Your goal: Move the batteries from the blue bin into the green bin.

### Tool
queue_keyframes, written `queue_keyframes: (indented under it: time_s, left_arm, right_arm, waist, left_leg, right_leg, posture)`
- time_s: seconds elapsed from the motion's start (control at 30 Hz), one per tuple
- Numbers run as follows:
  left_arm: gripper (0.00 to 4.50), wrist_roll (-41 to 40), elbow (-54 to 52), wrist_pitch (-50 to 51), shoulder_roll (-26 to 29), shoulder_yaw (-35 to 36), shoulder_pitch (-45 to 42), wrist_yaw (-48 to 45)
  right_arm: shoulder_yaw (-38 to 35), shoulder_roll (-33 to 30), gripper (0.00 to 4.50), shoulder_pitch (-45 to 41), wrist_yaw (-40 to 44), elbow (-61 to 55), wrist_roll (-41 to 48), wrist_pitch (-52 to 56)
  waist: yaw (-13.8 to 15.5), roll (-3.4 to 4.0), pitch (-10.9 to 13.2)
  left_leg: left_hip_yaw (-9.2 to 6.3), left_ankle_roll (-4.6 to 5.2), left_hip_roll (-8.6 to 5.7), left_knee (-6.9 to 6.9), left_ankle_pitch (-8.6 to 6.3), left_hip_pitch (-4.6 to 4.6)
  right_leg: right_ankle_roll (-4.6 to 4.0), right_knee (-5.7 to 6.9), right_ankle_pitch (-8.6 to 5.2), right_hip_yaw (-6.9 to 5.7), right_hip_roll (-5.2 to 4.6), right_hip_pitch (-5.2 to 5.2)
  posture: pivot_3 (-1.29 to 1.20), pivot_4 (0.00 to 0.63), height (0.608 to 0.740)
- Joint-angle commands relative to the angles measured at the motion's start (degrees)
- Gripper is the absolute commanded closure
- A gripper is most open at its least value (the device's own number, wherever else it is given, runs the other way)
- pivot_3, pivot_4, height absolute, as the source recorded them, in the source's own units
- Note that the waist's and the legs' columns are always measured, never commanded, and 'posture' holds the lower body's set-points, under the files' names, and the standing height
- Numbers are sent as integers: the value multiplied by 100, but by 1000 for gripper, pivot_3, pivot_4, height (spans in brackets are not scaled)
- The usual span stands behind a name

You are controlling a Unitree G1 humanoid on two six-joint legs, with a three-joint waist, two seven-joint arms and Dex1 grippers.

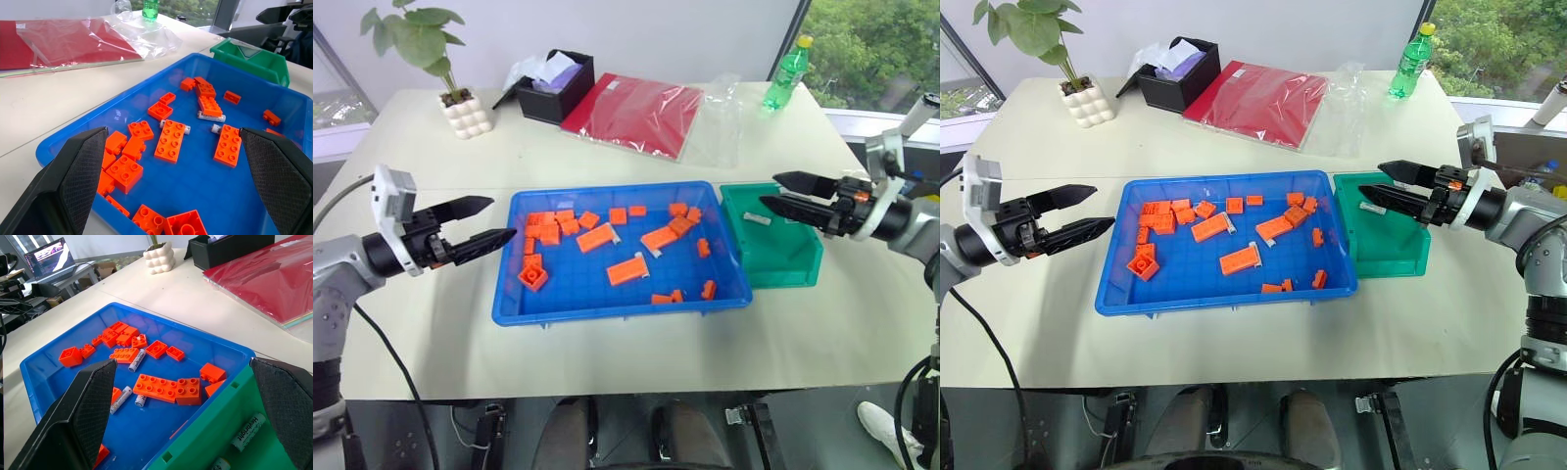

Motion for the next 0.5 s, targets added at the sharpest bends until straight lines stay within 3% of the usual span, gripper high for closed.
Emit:
queue_keyframes:
  time_s: [0.03,0.5]
  left_arm:
    - [0,82,-154,-232,11,104,-96,91]
    - [0,3,-109,-140,-15,86,-157,116]
  right_arm:
    - [-101,-42,34,-83,26,-126,40,-51]
    - [-123,-24,34,-6,6,-149,44,-55]
  waist:
    - [1,0,0]
    - [1,0,0]
  left_leg:
    - [0,0,0,0,0,0]
    - [0,0,0,0,0,0]
  right_leg:
    - [0,0,0,0,0,0]
    - [0,0,0,0,0,0]
  posture:
    - [0,150,740]
    - [0,150,740]
